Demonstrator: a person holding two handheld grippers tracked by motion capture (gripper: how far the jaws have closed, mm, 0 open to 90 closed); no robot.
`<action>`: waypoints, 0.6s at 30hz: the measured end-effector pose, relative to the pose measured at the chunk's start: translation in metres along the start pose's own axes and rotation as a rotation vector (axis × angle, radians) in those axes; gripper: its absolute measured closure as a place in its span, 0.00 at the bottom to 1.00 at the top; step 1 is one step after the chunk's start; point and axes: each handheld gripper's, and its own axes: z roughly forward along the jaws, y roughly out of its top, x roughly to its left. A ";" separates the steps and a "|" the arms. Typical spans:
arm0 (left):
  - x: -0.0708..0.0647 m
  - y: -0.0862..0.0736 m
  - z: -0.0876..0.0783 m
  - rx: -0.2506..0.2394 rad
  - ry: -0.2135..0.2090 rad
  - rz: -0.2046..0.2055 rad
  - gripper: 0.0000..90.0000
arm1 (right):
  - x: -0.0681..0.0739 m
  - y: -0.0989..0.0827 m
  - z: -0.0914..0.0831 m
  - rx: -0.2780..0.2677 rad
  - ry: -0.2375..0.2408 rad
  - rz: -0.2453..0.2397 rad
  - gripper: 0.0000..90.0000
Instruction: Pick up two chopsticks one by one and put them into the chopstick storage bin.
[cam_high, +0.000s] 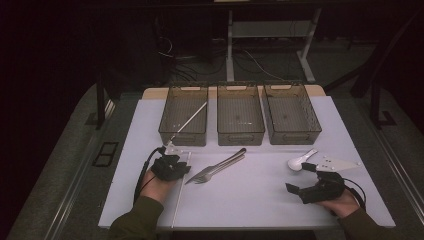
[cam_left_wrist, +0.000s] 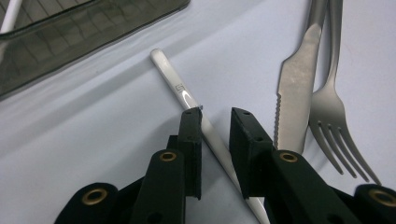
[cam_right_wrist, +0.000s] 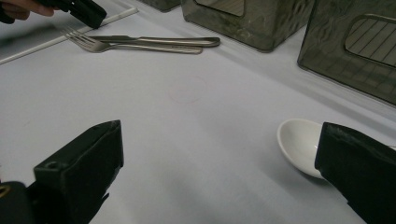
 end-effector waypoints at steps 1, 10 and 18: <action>-0.001 0.000 0.000 0.003 0.004 0.003 0.82 | 0.000 0.000 0.000 0.001 0.001 0.001 0.01; 0.005 0.002 0.000 0.012 -0.003 0.033 0.84 | 0.000 0.000 0.000 -0.002 0.004 -0.001 0.01; 0.015 0.001 -0.001 0.007 -0.011 0.044 0.87 | 0.000 0.000 0.000 -0.003 0.006 -0.003 0.01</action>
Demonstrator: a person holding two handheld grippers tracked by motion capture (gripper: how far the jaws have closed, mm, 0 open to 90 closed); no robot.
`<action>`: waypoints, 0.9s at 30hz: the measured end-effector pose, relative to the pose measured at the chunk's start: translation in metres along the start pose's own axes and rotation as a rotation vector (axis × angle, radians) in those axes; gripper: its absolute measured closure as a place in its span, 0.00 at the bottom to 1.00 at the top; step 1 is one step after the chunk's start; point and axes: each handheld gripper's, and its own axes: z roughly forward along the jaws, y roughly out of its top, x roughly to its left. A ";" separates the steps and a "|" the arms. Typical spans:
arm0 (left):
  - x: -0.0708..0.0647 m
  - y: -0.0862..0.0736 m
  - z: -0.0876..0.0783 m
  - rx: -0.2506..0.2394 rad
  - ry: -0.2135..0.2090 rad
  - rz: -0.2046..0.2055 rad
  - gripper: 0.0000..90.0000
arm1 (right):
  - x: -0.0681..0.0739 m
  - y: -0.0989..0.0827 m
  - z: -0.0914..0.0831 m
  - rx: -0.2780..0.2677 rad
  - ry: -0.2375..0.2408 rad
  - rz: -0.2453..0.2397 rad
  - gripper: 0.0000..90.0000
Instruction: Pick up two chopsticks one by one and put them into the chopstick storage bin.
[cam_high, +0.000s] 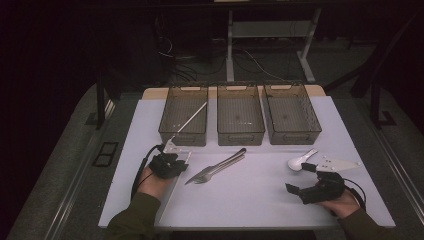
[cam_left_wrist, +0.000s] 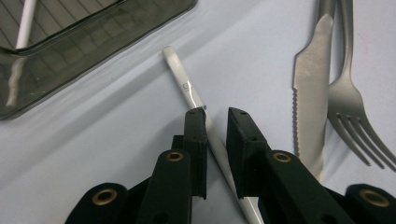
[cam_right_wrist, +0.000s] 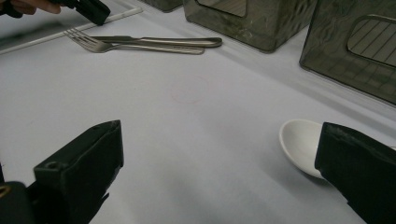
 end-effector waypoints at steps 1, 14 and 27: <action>0.002 -0.001 0.000 -0.003 -0.001 -0.006 0.87 | 0.000 0.000 0.000 0.000 0.000 0.000 0.01; 0.024 -0.005 -0.003 -0.023 -0.033 -0.039 0.92 | 0.000 0.000 0.000 0.001 0.003 0.001 0.01; 0.020 -0.013 -0.013 -0.056 -0.030 -0.066 0.83 | 0.000 0.000 -0.001 -0.002 0.003 0.002 0.01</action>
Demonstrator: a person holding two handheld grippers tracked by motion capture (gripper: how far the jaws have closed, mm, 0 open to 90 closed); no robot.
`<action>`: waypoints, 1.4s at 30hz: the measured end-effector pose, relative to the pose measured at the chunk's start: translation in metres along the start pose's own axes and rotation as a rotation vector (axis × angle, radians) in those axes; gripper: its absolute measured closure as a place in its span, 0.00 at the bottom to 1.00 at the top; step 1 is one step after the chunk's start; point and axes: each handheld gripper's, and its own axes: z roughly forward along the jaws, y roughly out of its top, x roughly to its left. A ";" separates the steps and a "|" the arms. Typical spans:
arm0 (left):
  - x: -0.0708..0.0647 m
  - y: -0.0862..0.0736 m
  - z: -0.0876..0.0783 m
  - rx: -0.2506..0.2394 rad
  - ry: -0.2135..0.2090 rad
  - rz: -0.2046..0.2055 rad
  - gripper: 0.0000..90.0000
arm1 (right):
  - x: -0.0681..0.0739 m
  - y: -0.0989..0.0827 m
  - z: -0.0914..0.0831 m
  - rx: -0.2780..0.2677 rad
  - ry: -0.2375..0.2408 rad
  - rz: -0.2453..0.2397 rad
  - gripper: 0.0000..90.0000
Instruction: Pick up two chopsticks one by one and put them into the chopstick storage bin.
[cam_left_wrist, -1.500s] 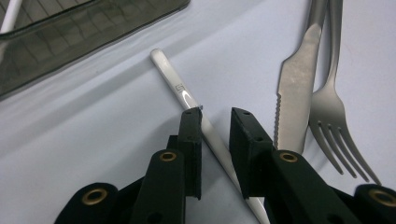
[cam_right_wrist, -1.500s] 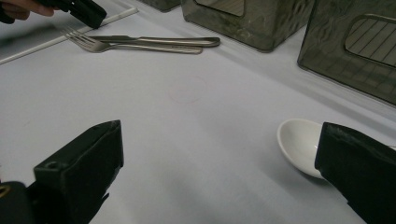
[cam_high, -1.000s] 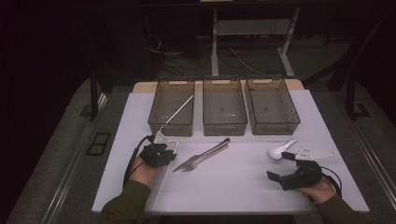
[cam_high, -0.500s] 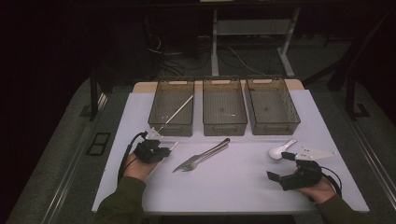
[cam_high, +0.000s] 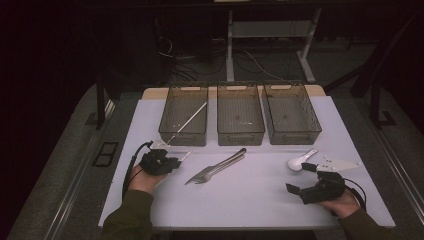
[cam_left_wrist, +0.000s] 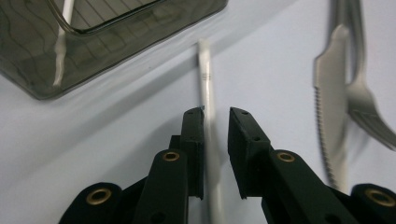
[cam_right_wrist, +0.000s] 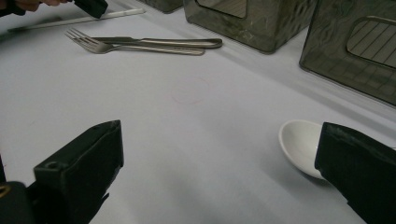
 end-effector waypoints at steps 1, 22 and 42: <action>-0.001 -0.001 -0.002 0.000 0.004 -0.003 0.82 | 0.000 0.000 0.000 0.000 -0.001 0.000 0.01; 0.001 -0.011 -0.006 0.034 0.008 -0.050 0.93 | 0.001 0.000 0.000 0.002 0.000 -0.001 0.01; -0.013 0.009 -0.020 -0.013 -0.066 -0.032 0.93 | 0.000 0.000 -0.001 -0.002 0.002 0.002 0.01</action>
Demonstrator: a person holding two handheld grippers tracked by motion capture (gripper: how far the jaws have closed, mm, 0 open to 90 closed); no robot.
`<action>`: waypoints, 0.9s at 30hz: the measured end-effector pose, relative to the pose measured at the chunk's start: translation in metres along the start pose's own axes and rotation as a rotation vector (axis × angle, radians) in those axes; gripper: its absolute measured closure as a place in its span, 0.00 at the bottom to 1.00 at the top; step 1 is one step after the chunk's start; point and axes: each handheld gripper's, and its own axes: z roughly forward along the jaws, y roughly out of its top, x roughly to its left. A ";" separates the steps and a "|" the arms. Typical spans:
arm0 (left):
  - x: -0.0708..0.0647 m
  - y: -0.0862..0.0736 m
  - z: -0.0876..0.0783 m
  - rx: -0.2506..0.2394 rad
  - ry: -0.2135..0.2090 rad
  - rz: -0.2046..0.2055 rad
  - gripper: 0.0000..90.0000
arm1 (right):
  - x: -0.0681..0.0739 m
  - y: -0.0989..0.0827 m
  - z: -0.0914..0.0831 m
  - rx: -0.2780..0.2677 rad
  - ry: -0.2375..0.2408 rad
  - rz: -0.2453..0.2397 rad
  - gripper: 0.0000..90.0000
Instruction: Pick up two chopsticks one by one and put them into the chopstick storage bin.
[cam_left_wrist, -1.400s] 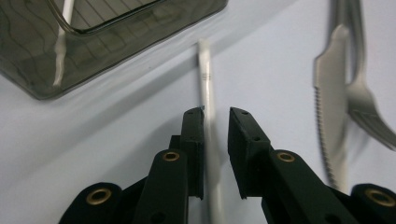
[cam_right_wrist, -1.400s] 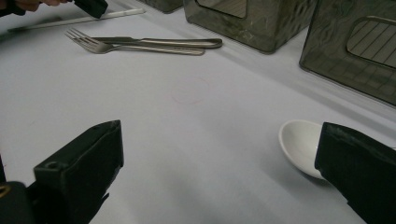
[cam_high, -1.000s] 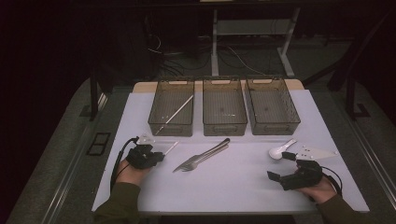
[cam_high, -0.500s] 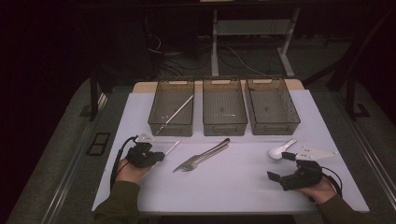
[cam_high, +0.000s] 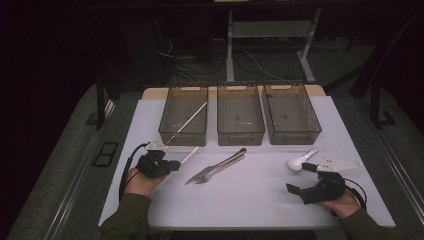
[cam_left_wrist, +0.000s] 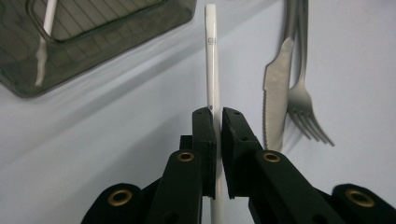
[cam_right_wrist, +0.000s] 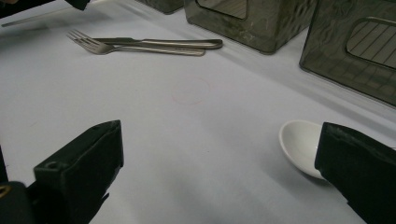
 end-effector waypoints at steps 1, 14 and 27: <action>0.000 0.001 -0.001 -0.005 -0.002 -0.002 0.93 | 0.000 0.000 0.000 0.000 0.001 0.001 0.01; 0.003 0.030 -0.013 -0.077 -0.027 0.003 0.93 | -0.001 0.000 0.000 0.002 0.001 0.009 0.01; 0.018 0.102 -0.020 -0.139 -0.024 0.056 0.93 | -0.002 -0.001 0.000 0.001 -0.002 0.013 0.01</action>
